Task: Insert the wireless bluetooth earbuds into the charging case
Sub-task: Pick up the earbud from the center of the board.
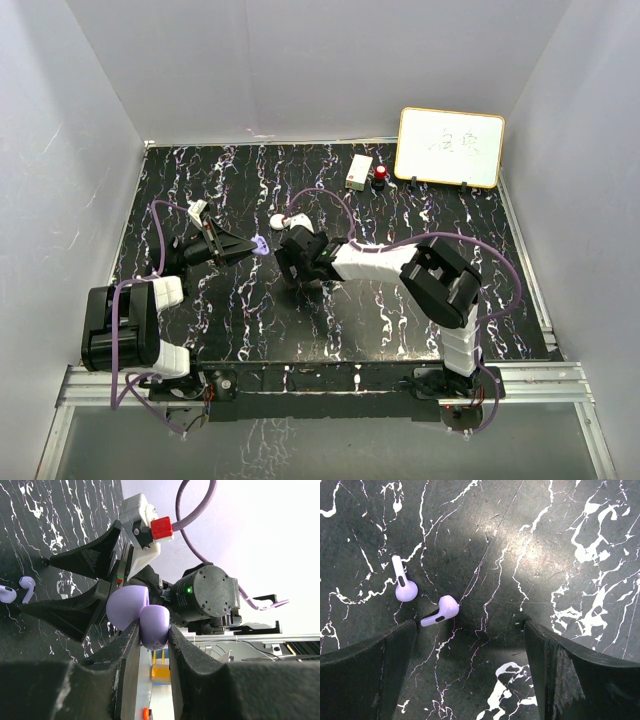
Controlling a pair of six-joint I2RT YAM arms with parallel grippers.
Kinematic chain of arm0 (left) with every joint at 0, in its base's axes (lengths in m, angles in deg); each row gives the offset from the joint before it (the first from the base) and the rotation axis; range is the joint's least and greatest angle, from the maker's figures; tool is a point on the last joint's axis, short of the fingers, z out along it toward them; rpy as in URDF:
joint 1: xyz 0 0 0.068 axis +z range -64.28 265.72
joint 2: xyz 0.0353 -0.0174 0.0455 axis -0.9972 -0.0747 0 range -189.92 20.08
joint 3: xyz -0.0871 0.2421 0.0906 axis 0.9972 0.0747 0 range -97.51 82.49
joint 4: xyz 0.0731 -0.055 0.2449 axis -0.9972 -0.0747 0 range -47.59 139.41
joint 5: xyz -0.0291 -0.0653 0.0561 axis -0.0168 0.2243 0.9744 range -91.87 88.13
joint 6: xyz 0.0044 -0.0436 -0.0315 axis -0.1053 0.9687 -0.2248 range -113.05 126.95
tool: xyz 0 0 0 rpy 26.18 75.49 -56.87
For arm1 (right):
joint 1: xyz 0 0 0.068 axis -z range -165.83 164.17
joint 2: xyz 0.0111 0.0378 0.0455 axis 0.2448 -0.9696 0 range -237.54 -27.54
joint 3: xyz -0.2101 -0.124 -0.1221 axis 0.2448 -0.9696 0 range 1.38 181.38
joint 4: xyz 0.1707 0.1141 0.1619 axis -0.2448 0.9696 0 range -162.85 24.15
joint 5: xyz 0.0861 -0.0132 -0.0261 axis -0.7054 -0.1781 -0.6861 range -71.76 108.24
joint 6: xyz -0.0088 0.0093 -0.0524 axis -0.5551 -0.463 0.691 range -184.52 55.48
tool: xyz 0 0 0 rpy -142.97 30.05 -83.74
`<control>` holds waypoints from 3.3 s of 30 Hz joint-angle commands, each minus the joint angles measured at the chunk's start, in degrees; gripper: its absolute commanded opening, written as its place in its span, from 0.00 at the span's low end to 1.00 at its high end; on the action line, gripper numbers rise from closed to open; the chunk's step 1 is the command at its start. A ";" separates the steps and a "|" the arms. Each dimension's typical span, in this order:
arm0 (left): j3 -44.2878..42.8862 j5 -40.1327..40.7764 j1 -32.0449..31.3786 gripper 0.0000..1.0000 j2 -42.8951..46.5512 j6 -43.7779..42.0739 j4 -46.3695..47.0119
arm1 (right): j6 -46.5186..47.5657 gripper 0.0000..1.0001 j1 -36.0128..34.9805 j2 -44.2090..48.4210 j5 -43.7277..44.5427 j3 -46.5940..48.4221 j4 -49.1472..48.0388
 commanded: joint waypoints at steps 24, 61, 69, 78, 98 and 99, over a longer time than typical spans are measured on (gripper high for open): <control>-0.65 -1.49 0.77 0.00 2.25 -1.69 -1.56 | -0.32 0.87 -1.39 -1.04 11.31 1.05 4.57; -0.11 -1.25 0.77 0.00 3.10 -2.35 -2.61 | 9.49 0.69 -0.29 4.04 -4.68 -1.38 -6.36; -0.35 -1.20 0.77 0.00 3.09 -2.29 -2.99 | 10.48 0.53 0.08 2.49 -4.47 -1.04 -7.89; -0.63 -1.17 1.07 0.00 4.70 -2.11 -3.50 | 11.18 0.48 0.80 1.26 -5.54 -1.47 -9.97; -0.90 -1.76 2.09 0.00 5.28 -2.37 -4.38 | 11.60 0.37 1.71 -1.04 -7.99 -0.60 -10.85; -0.90 -1.78 2.16 0.00 5.29 -2.37 -4.46 | 11.52 0.37 1.80 -1.22 -8.17 -0.48 -10.85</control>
